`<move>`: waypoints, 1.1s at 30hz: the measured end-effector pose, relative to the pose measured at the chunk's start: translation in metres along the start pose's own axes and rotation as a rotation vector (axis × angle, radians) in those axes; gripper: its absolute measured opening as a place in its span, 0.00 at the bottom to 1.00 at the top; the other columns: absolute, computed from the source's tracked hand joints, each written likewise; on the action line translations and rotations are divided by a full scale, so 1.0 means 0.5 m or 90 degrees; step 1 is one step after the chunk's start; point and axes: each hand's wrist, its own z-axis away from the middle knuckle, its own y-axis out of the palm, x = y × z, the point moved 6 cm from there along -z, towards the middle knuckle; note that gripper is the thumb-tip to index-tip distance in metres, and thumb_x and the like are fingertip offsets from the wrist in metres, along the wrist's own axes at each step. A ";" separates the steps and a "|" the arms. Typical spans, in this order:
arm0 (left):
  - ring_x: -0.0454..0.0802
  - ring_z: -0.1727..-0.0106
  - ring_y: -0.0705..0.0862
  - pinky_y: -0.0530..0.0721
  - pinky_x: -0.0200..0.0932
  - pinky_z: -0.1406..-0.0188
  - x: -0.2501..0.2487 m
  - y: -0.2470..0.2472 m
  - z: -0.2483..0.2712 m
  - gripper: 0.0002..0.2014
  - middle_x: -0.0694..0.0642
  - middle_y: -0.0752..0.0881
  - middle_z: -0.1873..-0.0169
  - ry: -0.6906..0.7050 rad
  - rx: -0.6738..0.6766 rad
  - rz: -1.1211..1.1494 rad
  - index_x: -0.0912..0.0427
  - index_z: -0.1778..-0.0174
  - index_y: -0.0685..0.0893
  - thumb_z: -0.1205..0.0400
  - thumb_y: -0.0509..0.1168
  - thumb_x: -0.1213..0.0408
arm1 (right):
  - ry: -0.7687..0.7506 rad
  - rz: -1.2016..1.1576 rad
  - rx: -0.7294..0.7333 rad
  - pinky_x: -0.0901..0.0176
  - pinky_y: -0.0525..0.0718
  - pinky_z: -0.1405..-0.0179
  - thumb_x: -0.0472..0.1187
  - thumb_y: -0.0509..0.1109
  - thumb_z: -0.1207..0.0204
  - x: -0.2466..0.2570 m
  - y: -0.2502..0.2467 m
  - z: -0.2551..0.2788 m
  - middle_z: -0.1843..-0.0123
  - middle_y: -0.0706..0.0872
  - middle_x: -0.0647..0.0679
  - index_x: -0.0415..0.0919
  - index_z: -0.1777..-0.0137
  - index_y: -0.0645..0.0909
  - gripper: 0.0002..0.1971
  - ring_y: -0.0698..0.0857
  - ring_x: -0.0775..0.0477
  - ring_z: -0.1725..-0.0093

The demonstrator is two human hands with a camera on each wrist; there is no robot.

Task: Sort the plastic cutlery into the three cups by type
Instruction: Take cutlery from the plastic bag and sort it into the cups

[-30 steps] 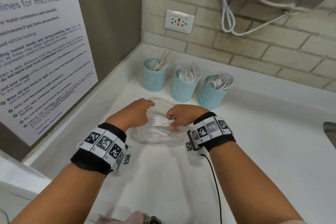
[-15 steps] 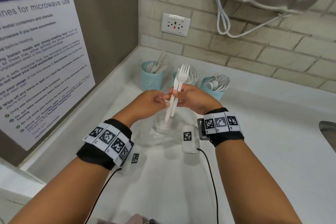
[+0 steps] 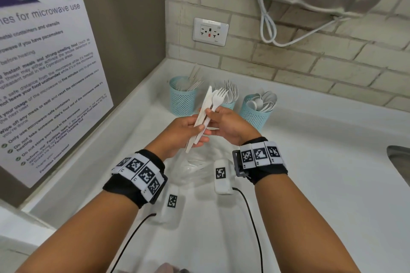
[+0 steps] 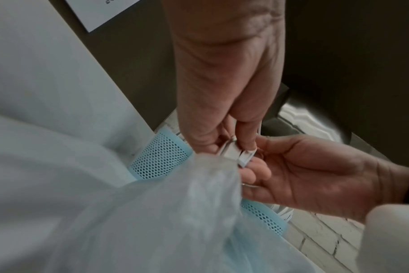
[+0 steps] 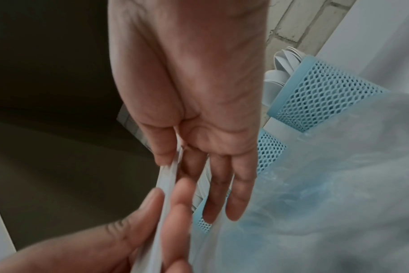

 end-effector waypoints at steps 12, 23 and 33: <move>0.43 0.66 0.90 0.87 0.34 0.65 0.015 -0.019 -0.002 0.09 0.56 0.90 0.56 -0.023 -0.051 0.043 0.60 0.43 0.83 0.19 0.66 0.68 | -0.111 0.006 -0.277 0.67 0.72 0.76 0.32 0.70 0.24 0.011 -0.069 -0.006 0.61 0.80 0.49 0.44 0.37 0.67 0.20 0.75 0.54 0.69; 0.42 0.69 0.80 0.75 0.34 0.72 0.002 -0.040 0.003 0.08 0.52 0.88 0.60 -0.025 -0.114 -0.008 0.52 0.47 0.82 0.14 0.57 0.62 | -0.127 0.060 -0.212 0.72 0.78 0.76 0.30 0.69 0.24 0.025 -0.044 -0.026 0.58 0.83 0.50 0.37 0.30 0.70 0.23 0.82 0.54 0.67; 0.43 0.71 0.70 0.68 0.33 0.76 -0.004 -0.056 0.004 0.10 0.50 0.82 0.65 -0.020 -0.090 -0.075 0.47 0.49 0.81 0.13 0.54 0.63 | -0.185 0.152 -0.192 0.70 0.78 0.59 0.40 0.69 0.22 0.060 -0.014 -0.069 0.56 0.82 0.48 0.39 0.38 0.78 0.14 0.81 0.54 0.58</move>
